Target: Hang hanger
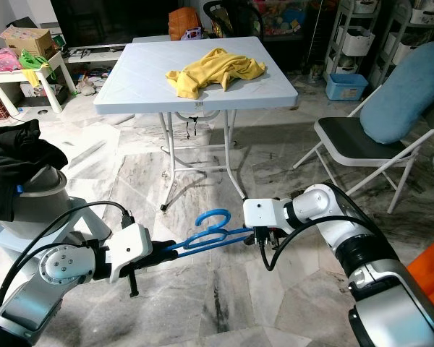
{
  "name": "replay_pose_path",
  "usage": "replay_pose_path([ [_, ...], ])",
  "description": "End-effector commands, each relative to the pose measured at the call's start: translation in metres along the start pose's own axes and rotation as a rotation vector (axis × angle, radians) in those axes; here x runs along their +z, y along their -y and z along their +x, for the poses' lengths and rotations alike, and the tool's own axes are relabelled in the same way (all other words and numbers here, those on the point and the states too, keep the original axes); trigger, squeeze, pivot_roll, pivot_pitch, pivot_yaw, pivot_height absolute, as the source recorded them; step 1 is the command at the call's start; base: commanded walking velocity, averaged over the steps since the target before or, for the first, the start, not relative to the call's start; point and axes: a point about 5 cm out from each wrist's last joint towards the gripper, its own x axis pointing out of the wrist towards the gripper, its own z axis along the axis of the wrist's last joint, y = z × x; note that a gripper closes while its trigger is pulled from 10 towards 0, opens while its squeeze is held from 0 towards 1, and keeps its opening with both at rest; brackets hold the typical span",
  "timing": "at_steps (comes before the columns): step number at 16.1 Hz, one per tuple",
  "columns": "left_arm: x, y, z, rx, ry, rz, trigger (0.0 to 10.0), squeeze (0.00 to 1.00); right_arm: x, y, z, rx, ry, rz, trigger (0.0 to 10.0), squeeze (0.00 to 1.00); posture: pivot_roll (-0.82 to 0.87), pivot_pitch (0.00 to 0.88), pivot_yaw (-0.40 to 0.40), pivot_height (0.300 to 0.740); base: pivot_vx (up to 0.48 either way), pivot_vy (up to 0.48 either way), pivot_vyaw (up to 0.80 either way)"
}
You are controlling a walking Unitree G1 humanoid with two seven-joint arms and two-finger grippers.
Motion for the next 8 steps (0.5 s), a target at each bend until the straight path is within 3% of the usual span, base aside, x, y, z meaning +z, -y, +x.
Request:
replay_pose_path([
  [1, 0.0039, -0.0045, 0.0007, 0.013, 0.005, 0.027, 10.0, 0.00, 0.0009, -0.0020, 0.0002, 0.025, 0.011, 0.000, 0.0, 0.00, 0.01, 0.000, 0.034, 0.740, 0.000, 0.000, 0.00],
  [7, 0.0039, -0.0039, 0.0026, 0.020, 0.010, 0.027, 10.0, 0.00, -0.0009, -0.0054, 0.0013, 0.035, 0.021, 0.015, 0.0, 0.00, 0.01, 0.000, 0.035, 0.740, 0.000, 0.000, 0.00],
  [8, 0.0023, -0.0041, 0.0039, 0.045, 0.021, -0.008, 10.0, 0.00, -0.0015, -0.0061, 0.0014, 0.035, 0.024, 0.020, 0.0, 0.00, 0.01, 0.000, 0.034, 0.740, 0.000, 0.000, 0.00],
])
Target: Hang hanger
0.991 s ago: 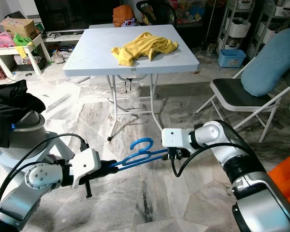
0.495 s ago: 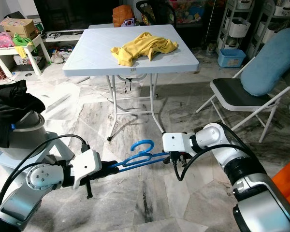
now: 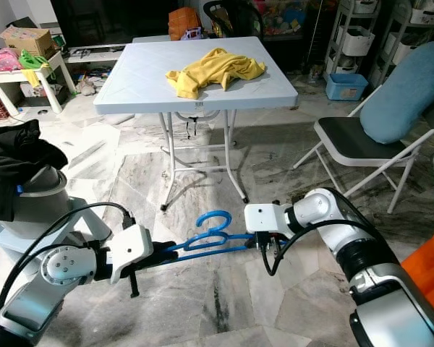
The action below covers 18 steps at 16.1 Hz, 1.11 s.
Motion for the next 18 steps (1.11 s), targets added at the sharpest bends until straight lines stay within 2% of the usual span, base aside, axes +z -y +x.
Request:
replay_pose_path([
  [1, 0.004, -0.006, 0.000, 0.051, 0.030, -0.008, 10.0, 0.77, 0.004, 0.001, 0.000, 0.002, 0.028, 0.001, 0.0, 0.00, 0.01, 0.000, 0.033, 0.740, 0.000, 0.000, 0.00],
  [2, 0.003, -0.007, 0.001, 0.076, 0.044, -0.031, 10.0, 1.00, 0.003, 0.000, 0.000, 0.001, 0.028, 0.002, 0.0, 0.00, 0.01, 0.000, 0.032, 0.740, 0.000, 0.000, 0.00],
  [3, 0.002, -0.010, 0.001, 0.124, 0.050, -0.020, 10.0, 1.00, 0.003, 0.000, 0.000, -0.008, 0.029, 0.006, 0.0, 0.00, 0.01, 0.000, 0.031, 0.740, 0.000, 0.000, 0.00],
  [5, 0.001, -0.021, -0.003, 0.292, 0.064, 0.084, 10.0, 1.00, -0.001, 0.001, 0.003, -0.050, 0.016, 0.022, 0.0, 0.00, 0.01, 0.000, 0.028, 0.740, 0.000, 0.000, 0.00],
  [7, 0.004, -0.028, -0.006, 0.365, 0.080, 0.127, 10.0, 1.00, -0.002, 0.001, 0.004, -0.060, 0.010, 0.024, 0.0, 0.00, 0.01, 0.000, 0.028, 0.740, 0.000, 0.000, 0.00],
  [9, 0.020, -0.052, -0.020, 0.581, 0.157, 0.196, 10.0, 1.00, -0.006, 0.004, 0.006, -0.121, -0.020, 0.043, 0.0, 0.00, 0.02, 0.000, 0.018, 0.740, 0.000, 0.000, 0.00],
  [10, 0.022, -0.054, -0.023, 0.616, 0.178, 0.195, 10.0, 1.00, -0.007, 0.007, 0.007, -0.163, -0.028, 0.061, 0.0, 0.00, 0.02, 0.000, 0.018, 0.740, 0.000, 0.000, 0.00],
  [11, 0.024, -0.054, -0.025, 0.639, 0.209, 0.148, 10.0, 1.00, -0.007, 0.009, 0.009, -0.198, -0.031, 0.070, 0.0, 0.00, 0.02, 0.000, 0.017, 0.740, 0.000, 0.000, 0.00],
  [13, 0.027, -0.061, -0.030, 0.773, 0.322, -0.082, 10.0, 1.00, -0.004, 0.013, 0.015, -0.297, 0.012, 0.138, 0.0, 0.00, 0.02, 0.000, 0.014, 0.740, 0.000, 0.000, 0.00],
  [15, 0.027, -0.058, -0.033, 0.836, 0.346, -0.118, 10.0, 1.00, -0.008, 0.009, 0.025, -0.376, 0.024, 0.227, 0.0, 0.00, 0.02, 0.000, 0.009, 0.740, 0.000, 0.000, 0.00],
  [18, 0.028, -0.047, -0.033, 0.846, 0.362, -0.140, 10.0, 1.00, -0.010, 0.009, 0.032, -0.472, 0.064, 0.346, 0.0, 0.00, 0.02, 0.000, 0.007, 0.740, 0.000, 0.000, 0.00],
])
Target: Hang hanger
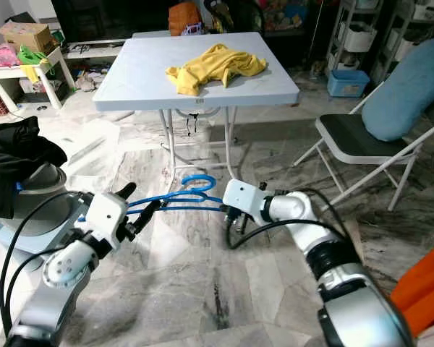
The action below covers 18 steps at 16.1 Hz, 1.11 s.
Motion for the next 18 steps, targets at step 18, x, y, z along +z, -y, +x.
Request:
replay_pose_path([
  [18, -0.007, -0.017, -0.002, -0.535, -0.202, 0.167, 10.0, 1.00, 0.036, 0.052, -0.034, -0.124, 0.129, -0.374, 0.0, 0.00, 0.01, 0.000, 0.012, 0.740, 0.000, 0.000, 0.00],
])
